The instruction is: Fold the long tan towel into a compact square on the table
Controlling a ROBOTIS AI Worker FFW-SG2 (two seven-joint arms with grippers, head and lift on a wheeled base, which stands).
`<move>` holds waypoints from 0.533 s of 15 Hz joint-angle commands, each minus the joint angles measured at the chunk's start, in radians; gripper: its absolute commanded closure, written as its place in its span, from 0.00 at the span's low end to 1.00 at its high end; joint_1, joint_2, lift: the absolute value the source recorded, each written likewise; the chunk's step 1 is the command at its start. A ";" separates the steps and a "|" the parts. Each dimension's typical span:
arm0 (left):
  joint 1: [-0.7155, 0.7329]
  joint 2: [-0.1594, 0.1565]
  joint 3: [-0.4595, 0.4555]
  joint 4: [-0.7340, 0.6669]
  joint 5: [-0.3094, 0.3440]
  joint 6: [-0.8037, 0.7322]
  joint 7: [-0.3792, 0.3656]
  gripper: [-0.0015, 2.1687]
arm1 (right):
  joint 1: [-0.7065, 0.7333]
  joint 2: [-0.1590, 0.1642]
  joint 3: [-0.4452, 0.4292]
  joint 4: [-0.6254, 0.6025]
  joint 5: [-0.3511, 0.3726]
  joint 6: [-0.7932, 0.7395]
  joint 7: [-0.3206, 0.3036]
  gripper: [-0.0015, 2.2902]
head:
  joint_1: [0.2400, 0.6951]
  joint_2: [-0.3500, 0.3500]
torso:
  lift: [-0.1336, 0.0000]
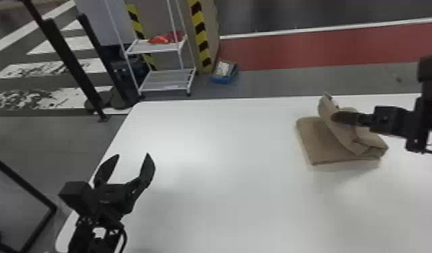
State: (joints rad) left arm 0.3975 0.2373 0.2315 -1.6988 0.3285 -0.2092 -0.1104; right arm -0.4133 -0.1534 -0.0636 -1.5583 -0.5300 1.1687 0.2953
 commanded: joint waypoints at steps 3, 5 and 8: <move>0.008 0.005 0.002 0.001 0.001 0.000 0.000 0.07 | -0.024 0.028 0.057 0.043 0.028 -0.016 0.001 0.65 | 1.00 0.88 | 0.08; 0.011 0.011 0.003 0.004 0.004 0.000 -0.002 0.07 | -0.019 0.034 0.054 0.044 0.042 -0.016 0.001 0.21 | 1.00 0.90 | 0.08; 0.011 0.011 0.005 0.007 0.006 0.000 0.000 0.07 | 0.008 0.034 0.047 0.043 0.019 -0.056 0.002 0.00 | 1.00 0.92 | 0.08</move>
State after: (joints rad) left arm 0.4080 0.2482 0.2358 -1.6930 0.3334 -0.2093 -0.1106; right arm -0.4218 -0.1197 -0.0123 -1.5141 -0.4958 1.1468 0.2959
